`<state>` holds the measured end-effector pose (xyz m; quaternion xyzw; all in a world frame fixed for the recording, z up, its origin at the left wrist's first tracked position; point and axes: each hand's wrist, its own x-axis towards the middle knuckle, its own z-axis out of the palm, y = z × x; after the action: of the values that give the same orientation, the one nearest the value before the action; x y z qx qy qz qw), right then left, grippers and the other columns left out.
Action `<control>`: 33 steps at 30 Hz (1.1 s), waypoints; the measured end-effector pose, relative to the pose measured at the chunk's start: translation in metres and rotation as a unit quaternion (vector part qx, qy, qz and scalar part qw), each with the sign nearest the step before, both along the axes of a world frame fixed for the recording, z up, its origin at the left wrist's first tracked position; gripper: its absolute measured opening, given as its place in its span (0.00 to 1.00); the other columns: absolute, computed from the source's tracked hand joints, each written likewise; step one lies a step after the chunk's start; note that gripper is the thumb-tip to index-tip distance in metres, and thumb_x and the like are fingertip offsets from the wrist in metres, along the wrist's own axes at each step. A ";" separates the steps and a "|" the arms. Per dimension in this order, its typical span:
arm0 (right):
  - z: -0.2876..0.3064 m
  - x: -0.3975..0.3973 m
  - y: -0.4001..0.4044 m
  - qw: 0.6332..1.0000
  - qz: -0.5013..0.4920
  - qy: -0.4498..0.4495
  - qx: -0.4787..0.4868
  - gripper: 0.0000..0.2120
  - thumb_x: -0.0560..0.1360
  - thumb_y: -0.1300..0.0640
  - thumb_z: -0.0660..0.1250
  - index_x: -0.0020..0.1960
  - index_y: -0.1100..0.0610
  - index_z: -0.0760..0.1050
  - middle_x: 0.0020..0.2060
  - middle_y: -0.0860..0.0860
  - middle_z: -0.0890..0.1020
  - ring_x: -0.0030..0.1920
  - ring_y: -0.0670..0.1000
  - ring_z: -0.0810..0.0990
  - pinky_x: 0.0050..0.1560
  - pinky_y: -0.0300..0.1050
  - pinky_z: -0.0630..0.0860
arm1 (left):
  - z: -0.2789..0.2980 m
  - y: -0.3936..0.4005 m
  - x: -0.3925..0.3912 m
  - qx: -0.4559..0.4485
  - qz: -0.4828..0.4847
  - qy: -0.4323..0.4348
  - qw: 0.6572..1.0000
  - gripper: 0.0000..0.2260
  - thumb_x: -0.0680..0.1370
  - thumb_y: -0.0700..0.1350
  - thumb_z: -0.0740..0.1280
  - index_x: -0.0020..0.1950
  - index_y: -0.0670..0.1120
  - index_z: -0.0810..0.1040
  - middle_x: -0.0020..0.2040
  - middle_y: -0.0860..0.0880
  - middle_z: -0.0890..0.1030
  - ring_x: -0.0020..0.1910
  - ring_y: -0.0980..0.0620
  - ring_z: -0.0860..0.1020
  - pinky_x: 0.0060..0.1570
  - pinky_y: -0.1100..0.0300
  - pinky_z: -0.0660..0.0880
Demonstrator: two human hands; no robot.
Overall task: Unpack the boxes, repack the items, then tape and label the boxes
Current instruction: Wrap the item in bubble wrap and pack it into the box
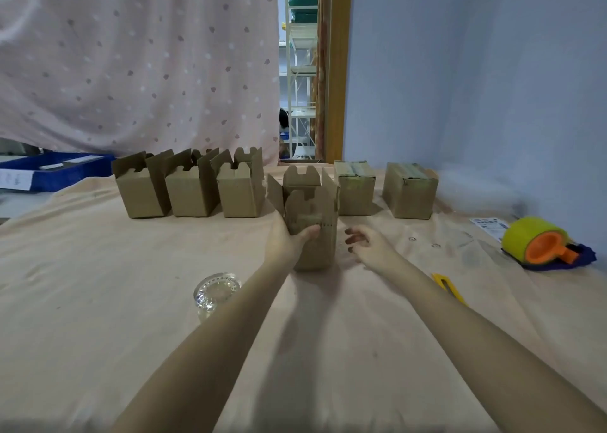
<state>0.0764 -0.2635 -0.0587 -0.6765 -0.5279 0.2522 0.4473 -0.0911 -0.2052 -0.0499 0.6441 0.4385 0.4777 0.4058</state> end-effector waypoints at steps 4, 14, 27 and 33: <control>0.014 0.000 0.042 1.000 0.004 0.006 0.011 0.15 0.76 0.73 0.55 0.60 0.65 0.72 0.47 0.58 0.76 0.42 0.51 0.73 0.32 0.28 0.69 | 0.016 0.041 0.010 0.010 -0.004 0.005 1.000 0.26 0.73 0.45 0.74 0.66 0.44 0.67 0.60 0.50 0.75 0.59 0.51 0.73 0.56 0.59 0.70; 0.024 0.015 0.170 1.000 -0.025 -0.007 0.014 0.07 0.75 0.65 0.61 0.45 0.54 0.73 0.36 0.54 0.78 0.40 0.55 0.78 0.46 0.51 0.76 | 0.023 0.156 0.057 0.034 0.023 -0.031 0.999 0.27 0.74 0.45 0.72 0.70 0.45 0.65 0.65 0.47 0.75 0.64 0.46 0.73 0.65 0.50 0.70; -0.016 0.023 0.220 0.990 -0.090 -0.086 -0.064 0.17 0.74 0.60 0.62 0.63 0.61 0.71 0.59 0.57 0.78 0.60 0.59 0.76 0.58 0.48 0.74 | -0.006 0.216 0.079 0.004 0.050 0.020 0.999 0.32 0.74 0.51 0.72 0.73 0.45 0.62 0.66 0.47 0.74 0.65 0.46 0.72 0.63 0.50 0.71; 0.000 0.009 0.201 0.989 -0.087 -0.100 -0.065 0.14 0.76 0.59 0.63 0.60 0.60 0.71 0.53 0.55 0.78 0.52 0.56 0.76 0.49 0.46 0.73 | 0.015 0.189 0.040 -0.014 0.118 0.213 0.970 0.28 0.76 0.53 0.68 0.69 0.41 0.64 0.65 0.42 0.69 0.59 0.43 0.74 0.49 0.54 0.73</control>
<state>0.0853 -0.0627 -0.0584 -0.7694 -0.4916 0.1765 0.3678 -0.0515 -0.0167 -0.0349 0.6687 0.5945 0.3683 0.2525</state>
